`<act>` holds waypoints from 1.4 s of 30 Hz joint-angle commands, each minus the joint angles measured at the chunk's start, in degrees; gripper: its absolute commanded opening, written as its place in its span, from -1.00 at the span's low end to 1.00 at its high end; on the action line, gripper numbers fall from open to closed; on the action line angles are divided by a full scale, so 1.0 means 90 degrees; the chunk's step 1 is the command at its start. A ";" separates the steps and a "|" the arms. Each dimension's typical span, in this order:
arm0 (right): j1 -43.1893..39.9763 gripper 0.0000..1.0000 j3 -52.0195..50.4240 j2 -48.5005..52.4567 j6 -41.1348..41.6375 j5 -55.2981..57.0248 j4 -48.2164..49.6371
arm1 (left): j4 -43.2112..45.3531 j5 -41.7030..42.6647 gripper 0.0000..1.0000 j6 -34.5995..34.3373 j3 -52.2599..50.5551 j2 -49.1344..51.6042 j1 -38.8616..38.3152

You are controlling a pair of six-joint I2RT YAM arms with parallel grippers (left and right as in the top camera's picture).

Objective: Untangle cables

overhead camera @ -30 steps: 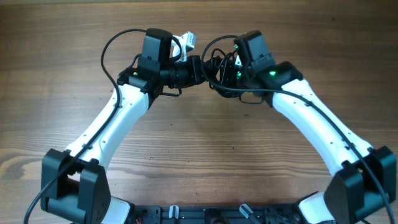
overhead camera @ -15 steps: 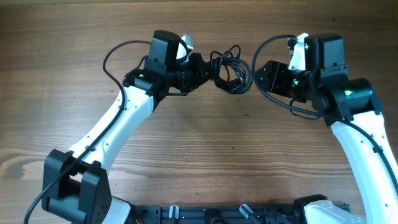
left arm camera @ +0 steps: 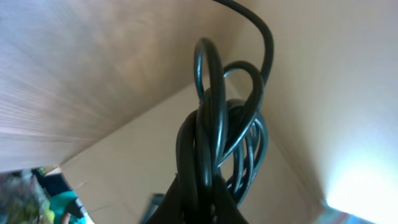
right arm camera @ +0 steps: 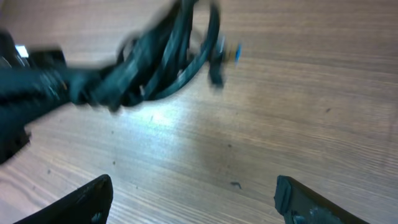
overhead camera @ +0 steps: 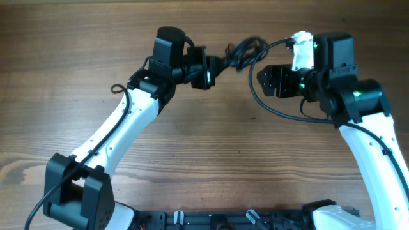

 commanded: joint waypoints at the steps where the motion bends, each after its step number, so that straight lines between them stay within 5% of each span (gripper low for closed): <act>1: -0.0046 0.66 0.0007 0.0389 -0.0267 -0.0427 0.0129 | 0.0974 0.0158 -0.92 -0.1001 0.0073 -0.0160 0.0000; 4: -0.0478 0.54 0.0005 0.0644 -0.0041 -0.1304 0.0568 | 0.1115 0.0175 -0.92 -0.1001 0.0073 -0.0160 0.0148; 10: -0.2047 0.60 -0.0165 0.0935 0.0301 -0.3536 0.1377 | 0.1083 0.0328 -0.92 -0.1001 0.0073 -0.0160 0.0342; 14: -0.2412 0.62 -0.0801 0.1717 0.0352 -0.5814 0.3194 | 0.1083 0.0376 -0.92 -0.1001 0.0073 -0.0160 0.0352; 22: -0.1251 0.65 -0.0998 0.3065 0.2426 -0.5476 0.7431 | 0.1088 0.0474 -0.92 -0.1001 0.0073 -0.0160 0.0352; 30: -0.0896 0.60 -0.0998 0.3286 0.3475 -0.3633 0.8298 | 0.1088 0.0950 -0.92 -0.1001 0.0073 -0.0160 0.0352; 36: -0.0894 0.25 -0.0998 0.3286 0.4284 -0.3184 0.9075 | 0.1088 0.1865 -0.92 -0.0962 0.0073 -0.0160 0.0352; 39: -0.0899 -0.45 -0.0998 0.3286 0.4313 -0.3218 0.8874 | 0.1163 0.2346 -0.92 -0.0177 0.0073 -0.0160 0.0352; 42: -0.0901 -0.85 -0.0998 0.3286 0.3716 -0.3558 0.8000 | 0.1158 0.2747 -0.92 0.1258 0.0073 -0.0160 0.0372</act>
